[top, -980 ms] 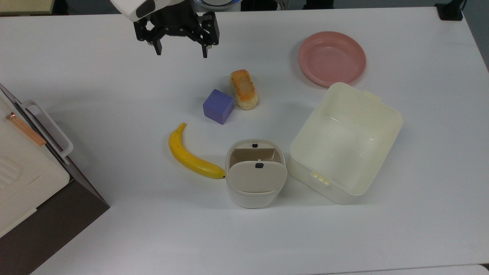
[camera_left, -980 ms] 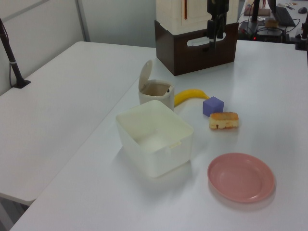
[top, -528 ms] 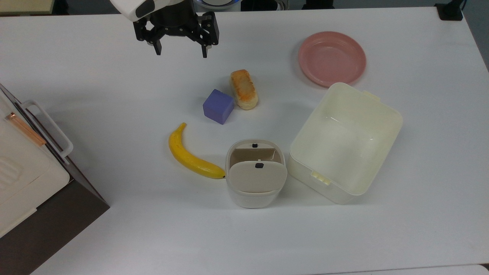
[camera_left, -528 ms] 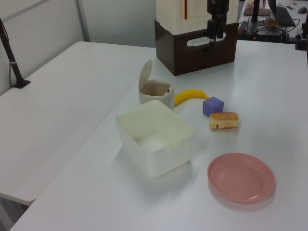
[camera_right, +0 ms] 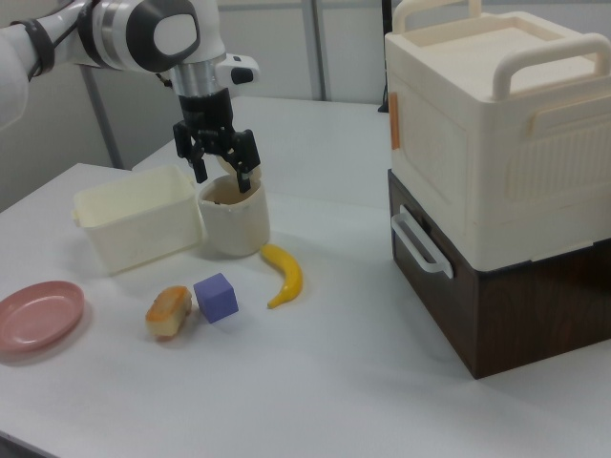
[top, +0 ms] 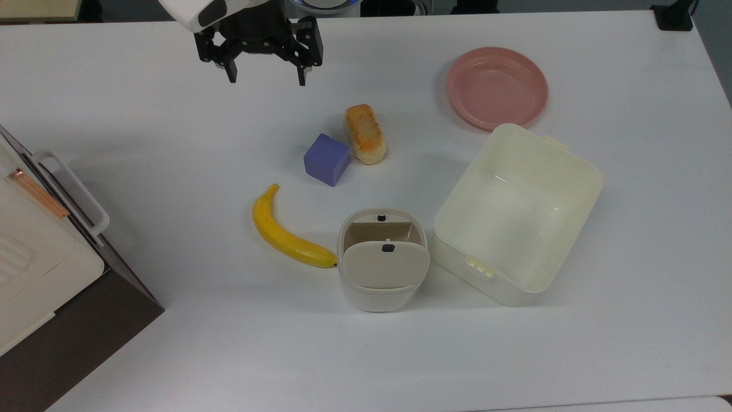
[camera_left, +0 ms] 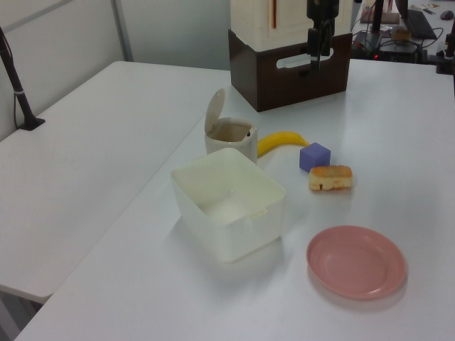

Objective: Close the trash can

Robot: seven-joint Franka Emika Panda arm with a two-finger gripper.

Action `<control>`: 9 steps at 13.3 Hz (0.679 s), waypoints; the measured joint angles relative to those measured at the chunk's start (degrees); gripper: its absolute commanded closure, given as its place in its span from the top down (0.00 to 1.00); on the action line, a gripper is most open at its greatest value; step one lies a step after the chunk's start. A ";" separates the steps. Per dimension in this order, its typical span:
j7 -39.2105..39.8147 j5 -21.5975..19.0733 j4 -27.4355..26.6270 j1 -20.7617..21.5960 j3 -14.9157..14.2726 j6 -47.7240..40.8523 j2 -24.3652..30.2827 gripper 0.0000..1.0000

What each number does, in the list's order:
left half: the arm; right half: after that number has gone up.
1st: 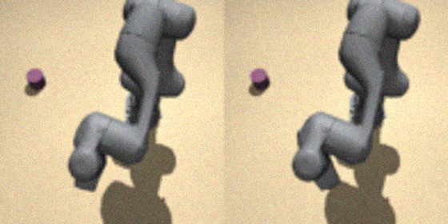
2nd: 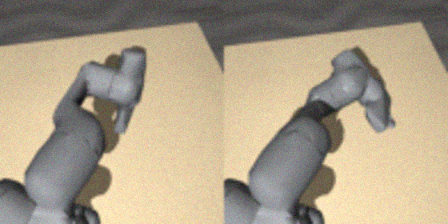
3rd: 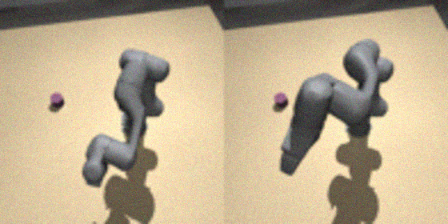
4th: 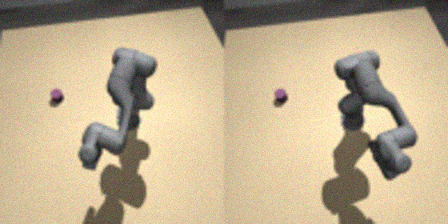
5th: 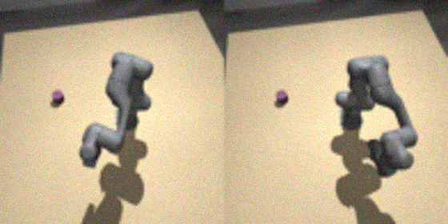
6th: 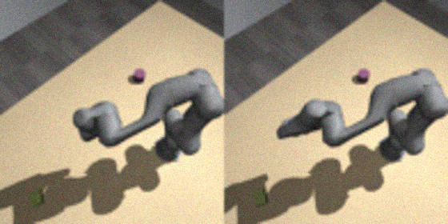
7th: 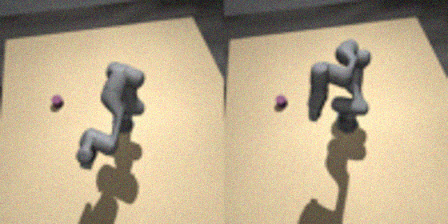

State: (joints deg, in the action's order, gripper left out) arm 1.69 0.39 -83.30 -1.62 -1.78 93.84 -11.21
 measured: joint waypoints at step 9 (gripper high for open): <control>5.68 -6.03 -0.64 -1.14 0.14 10.69 -0.99 0.00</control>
State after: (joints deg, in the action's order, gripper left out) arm 7.37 -5.64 -83.94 -2.76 -1.64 104.53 -12.20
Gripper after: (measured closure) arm 0.718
